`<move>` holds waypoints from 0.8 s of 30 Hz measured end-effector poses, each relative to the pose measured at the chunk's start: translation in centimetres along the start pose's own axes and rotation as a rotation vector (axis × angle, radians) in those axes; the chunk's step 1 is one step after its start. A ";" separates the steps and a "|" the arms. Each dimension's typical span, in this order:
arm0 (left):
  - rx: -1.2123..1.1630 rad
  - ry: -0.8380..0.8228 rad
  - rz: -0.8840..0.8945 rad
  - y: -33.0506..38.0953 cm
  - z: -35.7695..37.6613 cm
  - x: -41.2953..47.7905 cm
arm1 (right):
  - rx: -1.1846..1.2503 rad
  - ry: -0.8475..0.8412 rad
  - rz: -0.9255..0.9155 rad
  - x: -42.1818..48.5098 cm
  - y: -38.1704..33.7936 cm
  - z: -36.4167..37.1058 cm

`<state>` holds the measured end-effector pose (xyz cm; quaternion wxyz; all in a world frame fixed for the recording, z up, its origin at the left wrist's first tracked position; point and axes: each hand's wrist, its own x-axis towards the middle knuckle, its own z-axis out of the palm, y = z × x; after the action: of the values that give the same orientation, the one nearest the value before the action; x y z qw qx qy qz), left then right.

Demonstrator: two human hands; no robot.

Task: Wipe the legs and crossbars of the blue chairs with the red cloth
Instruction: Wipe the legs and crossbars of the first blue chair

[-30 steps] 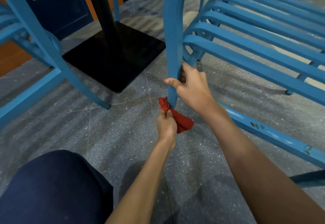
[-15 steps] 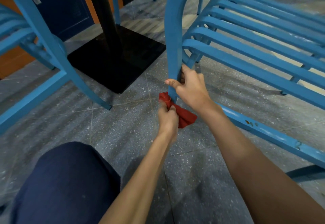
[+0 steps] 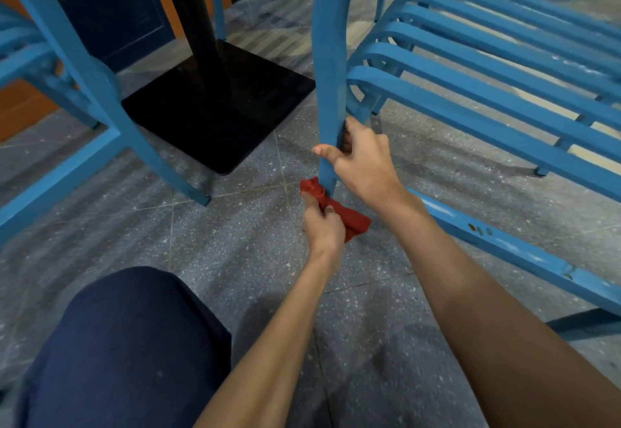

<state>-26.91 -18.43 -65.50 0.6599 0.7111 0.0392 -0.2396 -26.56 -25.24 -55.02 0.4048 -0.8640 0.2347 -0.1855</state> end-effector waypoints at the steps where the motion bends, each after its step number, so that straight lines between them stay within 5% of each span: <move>1: -0.029 0.007 0.056 0.7 0.3 -0.6 | -0.003 0.005 -0.003 0.0 0.0 0.0; 7: 0.096 0.037 0.240 0.8 1.1 -2.6 | 0.005 0.013 -0.013 0.1 0.1 0.0; 16: 0.142 0.054 -0.129 -1.0 0.1 0.8 | -0.015 -0.006 -0.011 0.1 0.2 0.0; 24: 0.093 0.120 0.143 2.2 1.6 -2.4 | -0.030 0.004 -0.025 0.1 0.0 -0.2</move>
<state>-28.72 -19.65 -62.53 0.6382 0.7549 0.0167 -0.1505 -26.61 -25.42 -54.92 0.3890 -0.8725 0.2275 -0.1889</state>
